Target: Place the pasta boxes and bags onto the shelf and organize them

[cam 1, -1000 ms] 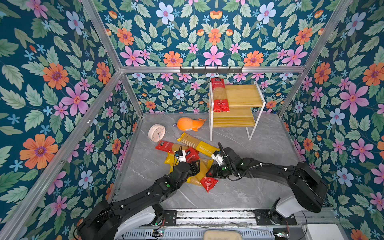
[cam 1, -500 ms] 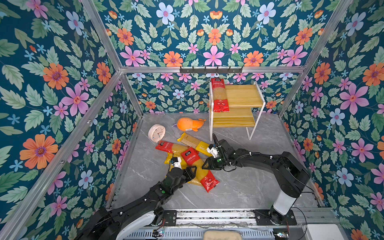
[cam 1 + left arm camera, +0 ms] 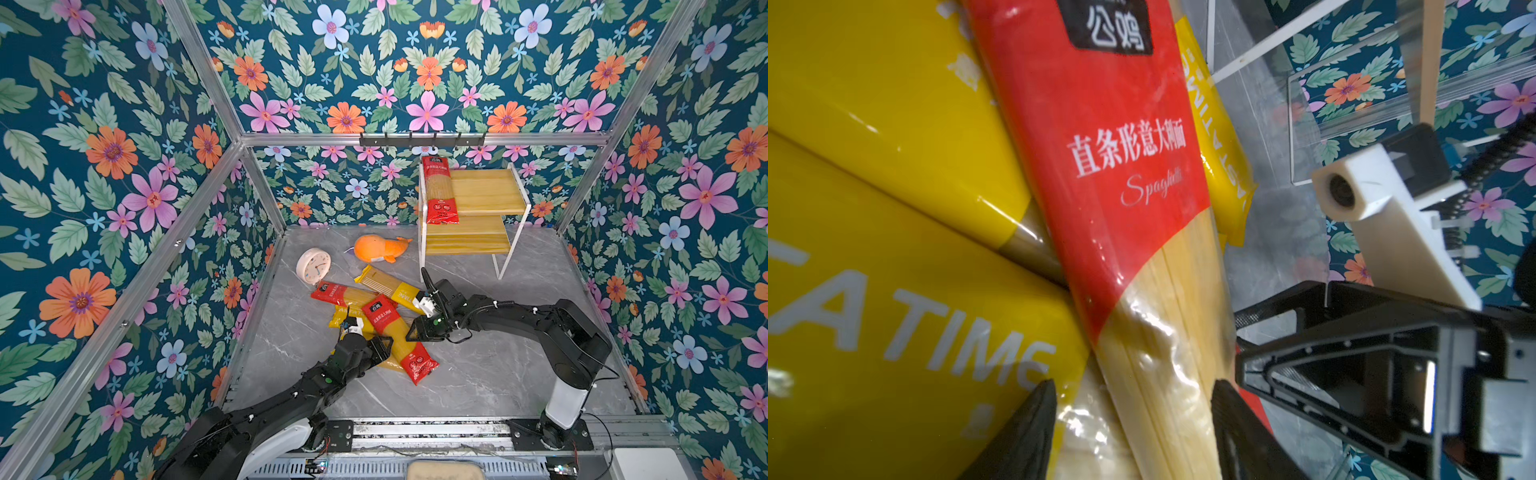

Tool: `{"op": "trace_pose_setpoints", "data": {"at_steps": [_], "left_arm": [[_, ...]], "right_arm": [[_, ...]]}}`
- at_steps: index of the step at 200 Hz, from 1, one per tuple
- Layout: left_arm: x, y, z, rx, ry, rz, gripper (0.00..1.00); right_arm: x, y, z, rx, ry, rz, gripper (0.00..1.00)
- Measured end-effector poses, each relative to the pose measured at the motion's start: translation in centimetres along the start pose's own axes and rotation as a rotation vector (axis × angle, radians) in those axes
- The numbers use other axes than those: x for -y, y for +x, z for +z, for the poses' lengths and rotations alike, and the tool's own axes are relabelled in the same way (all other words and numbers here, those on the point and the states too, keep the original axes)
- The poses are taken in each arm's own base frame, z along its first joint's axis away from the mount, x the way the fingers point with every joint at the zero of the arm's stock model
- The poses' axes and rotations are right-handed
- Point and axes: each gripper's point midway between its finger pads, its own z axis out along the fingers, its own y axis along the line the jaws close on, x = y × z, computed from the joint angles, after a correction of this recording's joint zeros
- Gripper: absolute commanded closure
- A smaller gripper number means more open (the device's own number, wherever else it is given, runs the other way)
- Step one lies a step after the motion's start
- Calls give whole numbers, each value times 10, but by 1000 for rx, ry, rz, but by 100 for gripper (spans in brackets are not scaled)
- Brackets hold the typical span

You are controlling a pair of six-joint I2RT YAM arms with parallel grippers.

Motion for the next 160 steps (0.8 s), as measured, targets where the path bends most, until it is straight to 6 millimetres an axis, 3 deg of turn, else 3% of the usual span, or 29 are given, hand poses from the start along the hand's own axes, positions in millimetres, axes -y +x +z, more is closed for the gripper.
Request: {"op": "trace_pose_setpoints", "data": {"at_steps": [42, 75, 114, 136, 160], "left_arm": [[1, -1, 3, 9, 14, -3, 51], [-2, 2, 8, 1, 11, -13, 59], [5, -1, 7, 2, 40, -23, 64], [17, -12, 1, 6, 78, -12, 61], [40, -41, -13, 71, 150, 8, 53]], "right_arm": [[-18, 1, 3, -7, -110, 7, 57], [-15, 4, 16, -26, -155, 28, 57], [-14, 5, 15, 13, -185, 37, 85], [-20, 2, 3, 65, -202, 30, 92], [-25, 0, -8, 108, -208, 14, 97]]}}
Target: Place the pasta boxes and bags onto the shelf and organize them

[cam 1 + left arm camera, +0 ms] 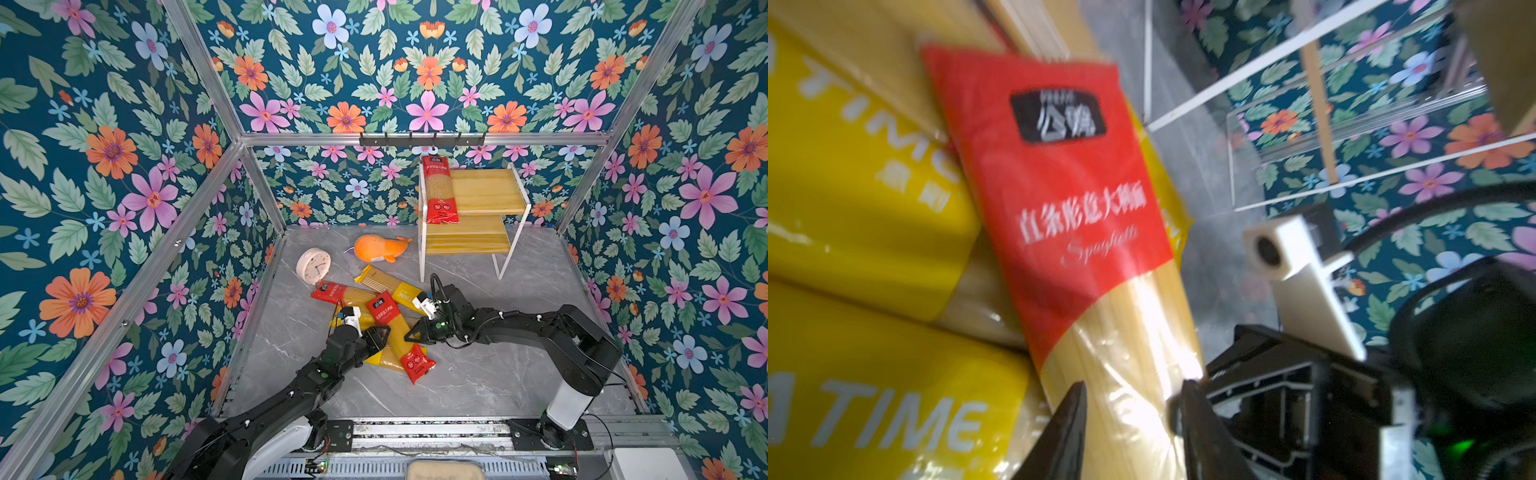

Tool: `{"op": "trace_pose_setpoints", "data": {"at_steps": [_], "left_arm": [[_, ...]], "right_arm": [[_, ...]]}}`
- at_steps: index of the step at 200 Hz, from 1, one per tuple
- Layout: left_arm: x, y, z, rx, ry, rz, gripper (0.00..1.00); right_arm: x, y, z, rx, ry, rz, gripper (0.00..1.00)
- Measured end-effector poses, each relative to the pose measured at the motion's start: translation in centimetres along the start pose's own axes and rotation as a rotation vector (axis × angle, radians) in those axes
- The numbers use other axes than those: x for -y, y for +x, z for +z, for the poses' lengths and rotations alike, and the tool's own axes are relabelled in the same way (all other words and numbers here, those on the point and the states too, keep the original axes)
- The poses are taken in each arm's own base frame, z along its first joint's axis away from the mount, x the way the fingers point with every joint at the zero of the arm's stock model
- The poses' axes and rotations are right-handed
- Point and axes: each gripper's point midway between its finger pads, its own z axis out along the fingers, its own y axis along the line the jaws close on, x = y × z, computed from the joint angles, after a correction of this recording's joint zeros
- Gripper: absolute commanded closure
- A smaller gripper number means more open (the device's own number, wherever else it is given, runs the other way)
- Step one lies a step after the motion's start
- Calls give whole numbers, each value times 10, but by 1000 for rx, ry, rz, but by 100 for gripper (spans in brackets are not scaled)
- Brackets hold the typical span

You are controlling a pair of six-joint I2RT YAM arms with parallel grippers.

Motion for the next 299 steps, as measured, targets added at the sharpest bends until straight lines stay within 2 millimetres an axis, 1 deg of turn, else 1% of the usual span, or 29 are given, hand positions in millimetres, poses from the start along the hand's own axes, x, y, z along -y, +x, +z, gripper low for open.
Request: {"op": "trace_pose_setpoints", "data": {"at_steps": [17, 31, 55, 81, 108, 114, 131, 160, 191, 215, 233, 262, 273, 287, 299], "left_arm": [[13, -16, -7, 26, 33, 14, 51], [26, -26, -13, 38, 64, 34, 48], [44, -37, -22, 49, 124, 46, 41], [57, -39, -25, 42, 190, 60, 32], [78, -41, -24, 41, 297, 84, 26], [82, -41, -23, 38, 322, 88, 23], [97, -43, -23, 37, 395, 114, 18], [115, -44, -22, 38, 490, 154, 16], [139, -50, -28, 58, 596, 212, 15], [162, -57, -33, 76, 684, 259, 18], [173, -61, -30, 77, 733, 277, 25], [188, -62, -29, 58, 817, 272, 42], [191, -63, -30, 57, 840, 273, 51], [194, -63, -32, 53, 861, 262, 61], [195, -63, -33, 51, 872, 260, 68]], "right_arm": [[-4, -2, -7, 27, 6, -13, 99], [-11, -5, -16, 58, 4, -34, 100], [-36, -15, -37, 139, -25, -110, 100], [-61, -24, -58, 231, -70, -208, 100], [-82, -30, -78, 319, -115, -283, 100], [-87, -32, -81, 334, -125, -295, 100], [-102, -37, -91, 372, -153, -330, 100], [-125, -41, -105, 412, -208, -381, 100], [-141, -38, -118, 416, -266, -416, 100], [-156, -35, -128, 414, -317, -451, 100], [-167, -31, -133, 405, -357, -474, 100], [-170, -31, -135, 400, -373, -467, 100], [-169, -31, -135, 399, -373, -464, 100], [-167, -32, -135, 401, -367, -460, 100], [-161, -33, -135, 407, -356, -457, 100]]}}
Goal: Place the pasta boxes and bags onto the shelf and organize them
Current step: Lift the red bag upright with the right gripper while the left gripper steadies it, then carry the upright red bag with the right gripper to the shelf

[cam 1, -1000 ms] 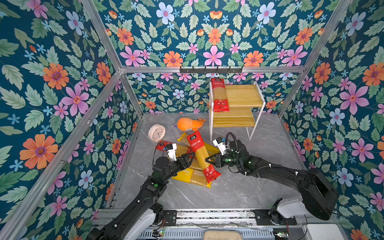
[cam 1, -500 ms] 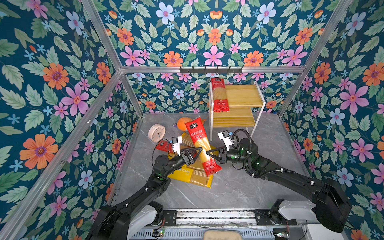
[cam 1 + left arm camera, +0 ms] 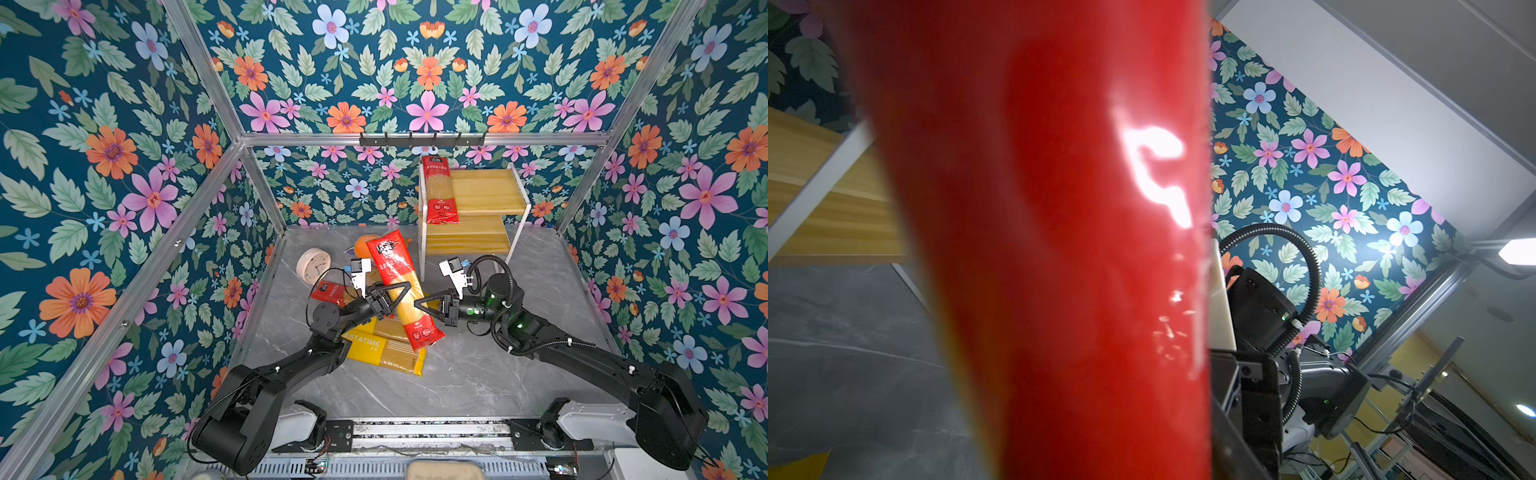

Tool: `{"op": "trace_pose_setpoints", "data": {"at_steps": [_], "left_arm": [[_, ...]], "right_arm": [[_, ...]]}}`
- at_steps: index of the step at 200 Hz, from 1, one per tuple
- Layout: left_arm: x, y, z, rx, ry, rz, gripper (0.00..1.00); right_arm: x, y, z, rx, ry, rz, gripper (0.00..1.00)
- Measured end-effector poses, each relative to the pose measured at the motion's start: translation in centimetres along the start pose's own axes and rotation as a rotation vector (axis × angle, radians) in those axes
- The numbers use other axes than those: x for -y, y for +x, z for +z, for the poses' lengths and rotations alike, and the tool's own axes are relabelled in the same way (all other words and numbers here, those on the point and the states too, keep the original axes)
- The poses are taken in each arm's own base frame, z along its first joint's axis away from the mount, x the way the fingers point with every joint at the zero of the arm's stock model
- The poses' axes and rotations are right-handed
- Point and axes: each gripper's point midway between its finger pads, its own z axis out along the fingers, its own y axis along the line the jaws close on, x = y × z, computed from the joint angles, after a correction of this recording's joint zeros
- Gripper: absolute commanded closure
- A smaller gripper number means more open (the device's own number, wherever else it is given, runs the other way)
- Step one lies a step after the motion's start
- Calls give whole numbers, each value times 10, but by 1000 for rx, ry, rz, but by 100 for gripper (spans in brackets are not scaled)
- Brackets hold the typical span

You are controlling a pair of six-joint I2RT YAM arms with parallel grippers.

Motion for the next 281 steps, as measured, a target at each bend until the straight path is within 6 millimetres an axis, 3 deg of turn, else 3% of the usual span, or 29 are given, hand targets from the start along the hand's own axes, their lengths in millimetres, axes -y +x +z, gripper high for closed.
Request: {"op": "trace_pose_setpoints", "data": {"at_steps": [12, 28, 59, 70, 105, 142, 163, 198, 232, 261, 281], "left_arm": [[0, 1, 0, -5, 1, -6, 74], [-2, 0, 3, -14, -7, -15, 79], [1, -4, 8, -26, -2, -8, 85], [-2, -4, 11, -34, -12, -5, 86], [0, -13, 21, -30, -22, -14, 86], [1, -16, 35, -43, -22, -6, 86], [0, -11, 44, -58, -16, -18, 86], [4, -9, 57, -61, 1, -25, 84], [2, -9, 63, -52, -3, -28, 82], [-1, -10, 66, -42, -13, -39, 74], [-1, -14, 67, -26, -18, -55, 66]], "right_arm": [[4, 1, -1, 6, 9, 4, 100], [9, -1, -4, 20, 26, 6, 91], [16, -8, -11, 75, 70, 4, 51], [16, -7, -13, 81, 69, 1, 41], [47, 15, -26, 55, 130, 70, 32], [53, 46, -29, -4, 79, 127, 34], [53, 55, -33, -1, 58, 141, 37], [43, 45, -37, 39, 37, 108, 48], [40, 38, -38, 85, 30, 84, 72], [39, 34, -39, 120, 13, 74, 86], [35, 30, -40, 142, -7, 57, 90]]}}
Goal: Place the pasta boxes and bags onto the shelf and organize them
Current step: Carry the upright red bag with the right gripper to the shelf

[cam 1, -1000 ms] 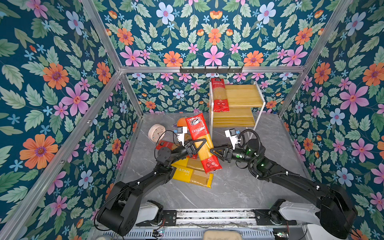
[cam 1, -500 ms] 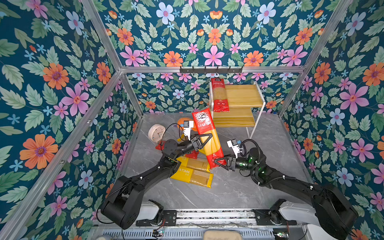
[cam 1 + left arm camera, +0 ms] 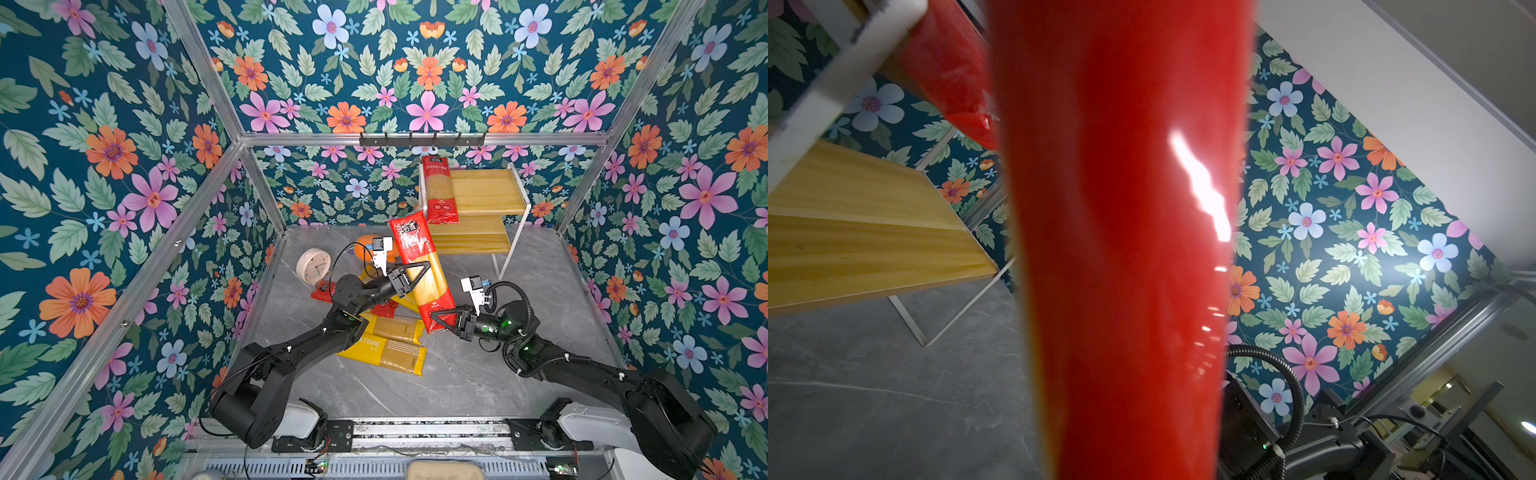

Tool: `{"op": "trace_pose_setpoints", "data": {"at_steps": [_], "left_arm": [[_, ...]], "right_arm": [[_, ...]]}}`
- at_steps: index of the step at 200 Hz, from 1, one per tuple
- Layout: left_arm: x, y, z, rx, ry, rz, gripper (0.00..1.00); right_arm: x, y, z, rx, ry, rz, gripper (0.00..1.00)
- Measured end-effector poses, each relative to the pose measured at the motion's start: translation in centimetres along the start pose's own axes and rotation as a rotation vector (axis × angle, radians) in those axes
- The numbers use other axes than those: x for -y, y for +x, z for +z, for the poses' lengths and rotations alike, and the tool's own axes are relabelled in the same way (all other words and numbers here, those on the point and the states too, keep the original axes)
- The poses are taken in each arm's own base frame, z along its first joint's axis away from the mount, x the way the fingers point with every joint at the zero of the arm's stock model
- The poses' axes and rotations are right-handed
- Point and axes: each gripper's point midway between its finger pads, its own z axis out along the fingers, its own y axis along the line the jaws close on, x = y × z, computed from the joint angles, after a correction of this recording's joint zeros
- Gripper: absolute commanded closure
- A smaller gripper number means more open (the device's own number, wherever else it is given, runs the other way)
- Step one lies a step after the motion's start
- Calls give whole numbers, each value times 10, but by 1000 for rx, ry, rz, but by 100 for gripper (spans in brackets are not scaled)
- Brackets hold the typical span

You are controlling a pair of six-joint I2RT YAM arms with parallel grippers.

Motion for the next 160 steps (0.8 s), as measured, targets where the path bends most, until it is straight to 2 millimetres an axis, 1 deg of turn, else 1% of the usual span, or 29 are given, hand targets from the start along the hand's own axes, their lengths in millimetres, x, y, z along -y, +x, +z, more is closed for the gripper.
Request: {"op": "trace_pose_setpoints", "data": {"at_steps": [47, 67, 85, 119, 143, 160], "left_arm": [[10, -6, 1, 15, 19, 12, 56], [13, -9, 0, 25, 22, 18, 47], [14, -7, -3, 34, 23, 18, 40], [12, 11, -8, 16, 22, -1, 33], [13, 23, -15, 9, 23, -10, 31], [9, 33, -22, 6, 4, -21, 31]], "right_arm": [[-8, -9, 0, 12, -1, -12, 97], [-12, -15, 2, 11, 5, -9, 98], [-16, -24, 3, 20, 19, -7, 100], [-13, -56, -1, 91, 73, 2, 100], [-10, -87, -8, 154, 110, 29, 100], [-8, -111, -17, 200, 151, 53, 100]]}}
